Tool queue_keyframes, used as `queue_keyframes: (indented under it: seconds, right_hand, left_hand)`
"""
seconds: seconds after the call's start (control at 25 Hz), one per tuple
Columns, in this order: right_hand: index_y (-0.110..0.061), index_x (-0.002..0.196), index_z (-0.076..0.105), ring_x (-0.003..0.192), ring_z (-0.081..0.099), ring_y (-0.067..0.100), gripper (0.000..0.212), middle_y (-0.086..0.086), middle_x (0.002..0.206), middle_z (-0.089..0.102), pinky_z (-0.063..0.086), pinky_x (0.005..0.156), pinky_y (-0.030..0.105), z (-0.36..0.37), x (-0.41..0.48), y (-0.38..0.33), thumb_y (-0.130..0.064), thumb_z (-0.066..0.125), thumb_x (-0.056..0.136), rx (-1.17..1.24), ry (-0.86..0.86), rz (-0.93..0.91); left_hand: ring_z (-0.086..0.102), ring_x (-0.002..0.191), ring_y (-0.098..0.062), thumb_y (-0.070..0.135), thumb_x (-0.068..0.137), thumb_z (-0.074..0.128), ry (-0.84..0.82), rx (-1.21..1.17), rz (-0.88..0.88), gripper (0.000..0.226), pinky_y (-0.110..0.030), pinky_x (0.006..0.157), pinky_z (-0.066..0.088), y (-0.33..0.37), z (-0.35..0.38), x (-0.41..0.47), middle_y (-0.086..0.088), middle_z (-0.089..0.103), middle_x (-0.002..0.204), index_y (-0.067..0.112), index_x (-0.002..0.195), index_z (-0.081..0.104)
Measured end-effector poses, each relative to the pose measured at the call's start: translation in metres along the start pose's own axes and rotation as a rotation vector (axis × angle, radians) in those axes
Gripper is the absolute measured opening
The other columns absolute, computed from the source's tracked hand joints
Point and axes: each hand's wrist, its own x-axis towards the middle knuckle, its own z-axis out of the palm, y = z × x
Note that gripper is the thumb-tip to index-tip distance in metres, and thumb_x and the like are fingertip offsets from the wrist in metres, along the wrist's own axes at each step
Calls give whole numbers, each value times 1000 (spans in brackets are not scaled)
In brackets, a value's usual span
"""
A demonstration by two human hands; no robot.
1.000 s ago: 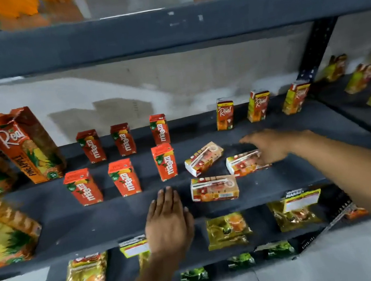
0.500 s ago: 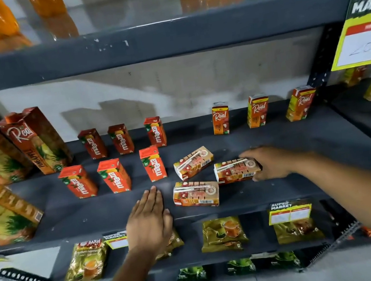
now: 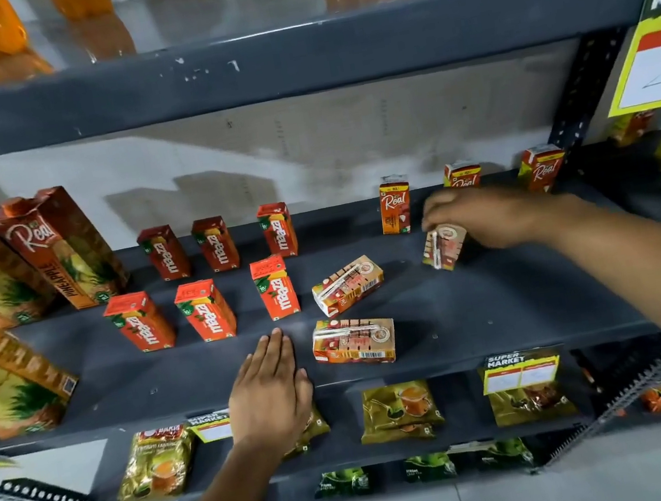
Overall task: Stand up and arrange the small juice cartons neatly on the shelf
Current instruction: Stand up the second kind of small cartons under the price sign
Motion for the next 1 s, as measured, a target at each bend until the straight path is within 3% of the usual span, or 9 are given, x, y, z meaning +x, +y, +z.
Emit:
queue_keyframes:
  seconds: [0.08, 0.2, 0.28, 0.52, 0.64, 0.76, 0.84, 0.88, 1.0]
  right_hand:
    - [-24, 131, 53, 123, 48, 22, 65, 1, 140, 49, 34, 95, 22, -6, 9, 0, 13, 58, 77, -77, -51, -32]
    - [-32, 136, 46, 120, 52, 24, 69, -1, 140, 51, 46, 97, 36, -11, 15, 0, 9, 56, 82, -77, -108, 17]
    - [-33, 136, 47, 124, 51, 23, 67, -1, 142, 52, 45, 100, 40, -9, 17, -1, 8, 56, 83, -89, -139, 27]
    - [-29, 143, 42, 138, 36, 17, 74, -5, 153, 37, 27, 111, 29, -7, 18, -2, 12, 54, 83, -87, -171, -4]
    - [-34, 146, 34, 136, 38, 19, 76, -5, 154, 38, 33, 109, 30, -11, 18, -2, 6, 54, 84, -72, -197, 59]
    - [-37, 148, 29, 120, 51, 20, 77, 3, 145, 48, 43, 87, 23, -13, 19, -2, 1, 55, 86, -51, -217, 127]
    - [-39, 148, 25, 104, 52, 16, 78, 6, 138, 53, 39, 69, 17, -14, 20, -1, -1, 55, 87, -47, -217, 151]
    - [-40, 148, 24, 104, 52, 16, 79, 6, 138, 53, 39, 68, 17, -14, 20, -1, -1, 55, 87, -53, -216, 152]
    - [-36, 148, 27, 128, 44, 22, 77, 1, 150, 43, 39, 99, 28, -12, 22, -3, 1, 56, 86, -110, -222, 91]
  left_hand:
    - [41, 135, -29, 40, 90, 21, 2, 2, -1, 66, -43, 110, 35, -1, 1, 1, -15, 45, 145, 2, 137, 45]
    - [37, 137, -27, 42, 90, 18, 2, 5, -6, 67, -42, 112, 31, -1, 3, 1, -13, 42, 148, 3, 139, 42]
    - [39, 137, -28, 41, 90, 20, 4, -11, -4, 66, -43, 111, 33, -2, 3, 0, -14, 44, 146, 3, 138, 44]
    - [42, 134, -30, 40, 91, 23, 4, -20, -11, 63, -45, 109, 36, -2, 4, -1, -15, 47, 144, 2, 136, 47]
    - [41, 135, -29, 41, 91, 22, 8, -16, -15, 64, -44, 110, 35, -1, 4, -1, -14, 46, 145, 3, 137, 45]
    - [39, 136, -28, 41, 91, 20, 4, -11, -17, 65, -44, 111, 34, -1, 5, -1, -14, 44, 146, 3, 138, 44]
    - [38, 137, -28, 42, 91, 20, 4, -7, -17, 66, -43, 111, 33, -1, 5, -1, -14, 43, 147, 4, 139, 43]
    - [38, 137, -28, 42, 91, 19, 5, -5, -17, 66, -43, 112, 32, -1, 5, -1, -13, 43, 147, 4, 139, 43]
    - [39, 136, -28, 41, 91, 20, 6, -11, -16, 65, -43, 111, 33, -1, 5, -1, -14, 44, 146, 3, 138, 44]
